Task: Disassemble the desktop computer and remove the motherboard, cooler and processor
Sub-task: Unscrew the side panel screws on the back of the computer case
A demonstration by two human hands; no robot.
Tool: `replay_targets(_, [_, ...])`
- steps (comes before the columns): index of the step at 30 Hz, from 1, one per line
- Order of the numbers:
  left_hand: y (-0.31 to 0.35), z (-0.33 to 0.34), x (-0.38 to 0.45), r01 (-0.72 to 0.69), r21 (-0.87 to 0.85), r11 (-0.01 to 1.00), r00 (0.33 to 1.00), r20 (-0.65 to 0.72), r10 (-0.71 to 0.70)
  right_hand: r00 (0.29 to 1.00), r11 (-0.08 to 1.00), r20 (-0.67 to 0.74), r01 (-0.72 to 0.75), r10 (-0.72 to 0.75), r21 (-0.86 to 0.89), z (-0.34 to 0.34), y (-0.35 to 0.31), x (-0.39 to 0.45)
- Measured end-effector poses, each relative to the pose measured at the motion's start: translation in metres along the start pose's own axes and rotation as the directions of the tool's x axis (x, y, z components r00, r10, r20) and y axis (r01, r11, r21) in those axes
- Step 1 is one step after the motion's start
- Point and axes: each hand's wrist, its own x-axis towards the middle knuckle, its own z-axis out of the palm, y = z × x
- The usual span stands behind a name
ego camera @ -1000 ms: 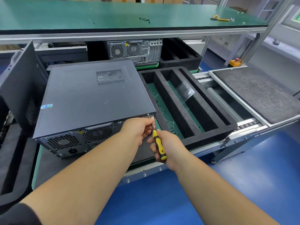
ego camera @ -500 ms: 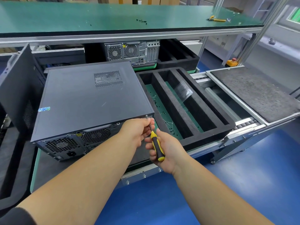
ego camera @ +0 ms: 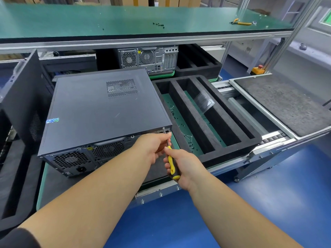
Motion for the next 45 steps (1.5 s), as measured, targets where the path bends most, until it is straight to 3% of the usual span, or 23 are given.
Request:
replay_targets(9, [-0.001, 0.006, 0.000, -0.038, -0.060, 0.997, 0.998, -0.048, 0.036, 0.987, 0.988, 0.121, -0.116, 0.103, 0.098, -0.010, -0.002, -0.007])
replay_targets(16, [0.000, 0.004, -0.001, -0.026, -0.106, 0.994, 0.999, 0.039, 0.030, 0.997, 0.989, 0.021, -0.083, 0.081, 0.120, -0.010, -0.002, -0.005])
replay_targets(21, [0.002, 0.002, -0.001, -0.011, -0.027, 1.000, 0.999, 0.035, 0.012, 0.996, 0.996, -0.076, 0.031, -0.037, -0.084, -0.004, -0.002, 0.001])
replay_targets(26, [0.002, 0.003, 0.000, -0.034, -0.015, 0.999, 0.998, -0.048, 0.034, 0.999, 0.999, -0.016, -0.040, 0.039, -0.022, -0.001, -0.005, -0.004])
replay_targets(29, [0.003, 0.005, -0.003, -0.050, -0.024, 0.998, 0.998, -0.040, 0.049, 0.994, 0.994, 0.038, -0.107, 0.107, 0.005, -0.006, -0.007, -0.007])
replay_targets(34, [0.003, 0.006, -0.006, -0.057, -0.053, 0.997, 0.998, -0.025, 0.055, 0.991, 0.994, 0.096, -0.099, 0.094, 0.048, -0.012, -0.007, -0.008])
replay_targets(45, [0.000, 0.003, -0.003, -0.027, -0.024, 0.999, 1.000, 0.007, 0.027, 1.000, 0.999, -0.005, -0.022, 0.022, -0.028, 0.001, -0.002, -0.004])
